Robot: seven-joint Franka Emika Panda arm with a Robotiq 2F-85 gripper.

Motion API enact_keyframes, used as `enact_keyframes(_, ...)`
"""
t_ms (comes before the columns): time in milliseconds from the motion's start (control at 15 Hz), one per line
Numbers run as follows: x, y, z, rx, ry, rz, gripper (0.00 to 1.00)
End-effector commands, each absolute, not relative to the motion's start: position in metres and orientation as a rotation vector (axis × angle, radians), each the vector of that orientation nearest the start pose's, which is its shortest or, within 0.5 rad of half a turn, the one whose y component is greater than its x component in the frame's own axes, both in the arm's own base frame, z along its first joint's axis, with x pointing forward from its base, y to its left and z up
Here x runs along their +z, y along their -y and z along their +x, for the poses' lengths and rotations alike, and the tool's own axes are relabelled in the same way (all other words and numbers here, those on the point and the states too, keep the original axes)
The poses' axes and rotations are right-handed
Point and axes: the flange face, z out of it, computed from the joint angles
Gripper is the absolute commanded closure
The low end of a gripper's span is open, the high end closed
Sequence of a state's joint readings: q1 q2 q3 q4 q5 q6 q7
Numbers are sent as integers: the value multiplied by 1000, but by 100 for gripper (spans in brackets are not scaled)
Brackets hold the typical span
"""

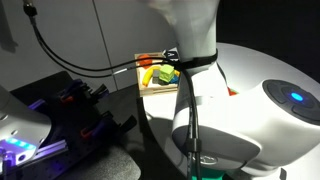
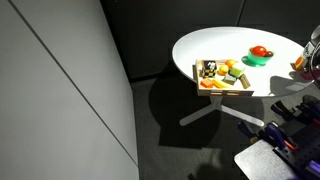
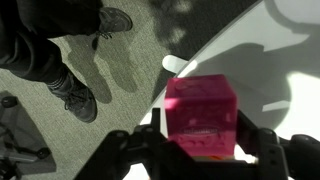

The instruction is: Put the pink block in the box

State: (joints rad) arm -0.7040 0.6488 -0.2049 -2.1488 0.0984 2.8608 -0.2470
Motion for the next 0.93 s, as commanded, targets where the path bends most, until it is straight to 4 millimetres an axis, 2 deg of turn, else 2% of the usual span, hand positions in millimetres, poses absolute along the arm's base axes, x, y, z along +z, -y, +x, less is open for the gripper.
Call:
enact_keyframes(0,115,453,337,-45,-1105,-3077,60)
enact_keyframes(67,118,452,337,-41,-1104,-3076,66)
enact_keyframes(200,122,451,338,-24,-1098,-3078,69)
enact_keyframes(867,148,431,351,68,-1008,-3117,69)
